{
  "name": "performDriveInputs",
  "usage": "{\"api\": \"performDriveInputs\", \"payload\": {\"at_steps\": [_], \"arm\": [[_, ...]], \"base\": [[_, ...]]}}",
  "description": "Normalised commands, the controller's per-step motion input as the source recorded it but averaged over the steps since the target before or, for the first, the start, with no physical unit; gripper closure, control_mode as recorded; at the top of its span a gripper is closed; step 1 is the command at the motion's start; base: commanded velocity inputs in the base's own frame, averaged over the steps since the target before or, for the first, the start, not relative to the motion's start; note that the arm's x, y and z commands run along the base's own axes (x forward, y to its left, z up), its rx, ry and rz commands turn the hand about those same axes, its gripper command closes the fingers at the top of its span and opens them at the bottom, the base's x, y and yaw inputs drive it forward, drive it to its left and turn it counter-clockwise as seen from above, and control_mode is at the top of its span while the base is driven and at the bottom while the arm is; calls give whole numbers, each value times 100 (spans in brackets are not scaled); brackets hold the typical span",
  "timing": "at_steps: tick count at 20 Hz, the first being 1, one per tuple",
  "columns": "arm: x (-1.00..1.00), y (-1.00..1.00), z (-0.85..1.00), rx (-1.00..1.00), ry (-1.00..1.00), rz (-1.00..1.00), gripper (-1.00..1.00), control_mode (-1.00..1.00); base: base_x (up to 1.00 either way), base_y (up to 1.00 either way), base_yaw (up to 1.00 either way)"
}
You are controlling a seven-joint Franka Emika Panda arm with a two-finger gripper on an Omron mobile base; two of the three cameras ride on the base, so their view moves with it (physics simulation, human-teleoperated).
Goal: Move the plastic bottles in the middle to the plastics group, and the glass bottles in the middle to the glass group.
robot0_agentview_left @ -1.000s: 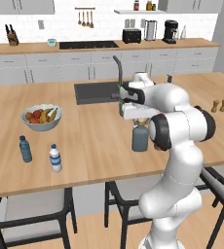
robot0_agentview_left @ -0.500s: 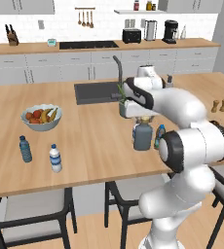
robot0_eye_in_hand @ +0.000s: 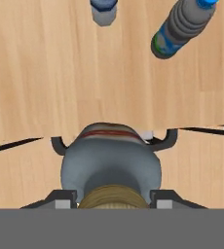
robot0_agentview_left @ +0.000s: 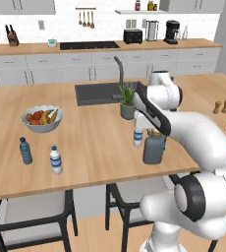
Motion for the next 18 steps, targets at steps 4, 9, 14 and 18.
{"api": "performDriveInputs", "payload": {"at_steps": [4,9,14,18], "arm": [[-27,-48,0,0,0,0,100,-100],[-7,-73,0,0,0,-6,100,-100],[0,-93,0,0,0,-7,100,-100],[3,-100,0,1,0,-1,100,-100]], "base": [[0,0,0],[0,0,0],[0,0,0],[0,0,0]]}}
